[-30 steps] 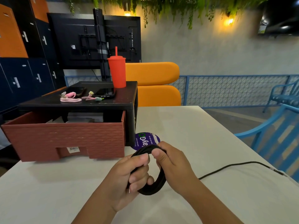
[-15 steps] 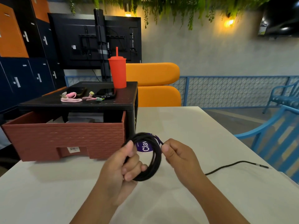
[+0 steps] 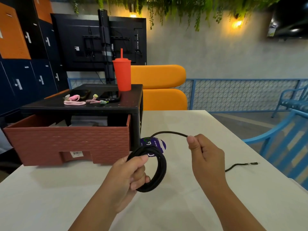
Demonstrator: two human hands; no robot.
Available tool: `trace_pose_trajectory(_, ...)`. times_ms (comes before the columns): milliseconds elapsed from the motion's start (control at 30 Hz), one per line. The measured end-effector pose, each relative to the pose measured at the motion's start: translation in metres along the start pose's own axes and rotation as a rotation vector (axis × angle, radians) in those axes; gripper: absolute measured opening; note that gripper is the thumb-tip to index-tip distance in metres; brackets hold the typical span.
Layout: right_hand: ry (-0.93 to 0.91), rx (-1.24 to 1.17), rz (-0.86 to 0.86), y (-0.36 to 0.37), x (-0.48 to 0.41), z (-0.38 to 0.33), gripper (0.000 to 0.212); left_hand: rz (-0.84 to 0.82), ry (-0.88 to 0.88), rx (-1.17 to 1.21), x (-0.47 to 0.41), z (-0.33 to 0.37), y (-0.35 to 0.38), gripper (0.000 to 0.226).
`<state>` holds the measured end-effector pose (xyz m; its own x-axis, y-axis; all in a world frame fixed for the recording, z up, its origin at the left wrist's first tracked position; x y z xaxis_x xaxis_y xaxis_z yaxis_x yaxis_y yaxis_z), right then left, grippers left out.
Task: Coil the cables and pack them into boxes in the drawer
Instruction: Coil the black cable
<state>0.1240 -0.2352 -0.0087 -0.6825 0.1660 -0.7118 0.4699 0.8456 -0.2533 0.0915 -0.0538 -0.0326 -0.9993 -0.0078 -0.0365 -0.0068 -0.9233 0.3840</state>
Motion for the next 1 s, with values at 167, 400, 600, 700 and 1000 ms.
trace_pose_trajectory(167, 0.029, 0.069, 0.034, -0.005, -0.004, 0.004, 0.039, -0.097, -0.057, -0.057, 0.004, -0.003, 0.005, 0.029)
trace_pose_trajectory(400, -0.017, 0.001, 0.045, -0.003, -0.003, -0.001, 0.041, -0.197, -0.06, 0.043, 0.006, -0.001, 0.003, 0.04)
trace_pose_trajectory(600, 0.072, 0.076, -0.244, 0.019, 0.006, 0.008, 0.041, -0.185, 0.046, 0.272, 0.003, 0.008, 0.0, 0.049)
trace_pose_trajectory(700, 0.066, 0.049, -0.375, 0.03, 0.013, 0.001, 0.042, -0.119, 0.1, 0.341, -0.001, 0.015, -0.006, 0.048)
trace_pose_trajectory(1000, 0.024, 0.057, -0.196, 0.015, 0.008, -0.006, 0.042, -0.098, 0.066, 0.154, 0.001, 0.012, -0.007, 0.034)
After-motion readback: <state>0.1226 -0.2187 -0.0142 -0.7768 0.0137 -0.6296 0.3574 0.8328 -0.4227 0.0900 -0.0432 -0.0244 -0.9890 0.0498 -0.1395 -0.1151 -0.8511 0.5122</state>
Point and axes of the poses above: each hand's wrist, its own x-axis away from the middle knuckle, its own y-axis out of the palm, z = x × y, the point moved 4 cm from there along -x, towards the middle knuckle, and after that the axes turned 2 degrees about z, right-handed, at the moved point
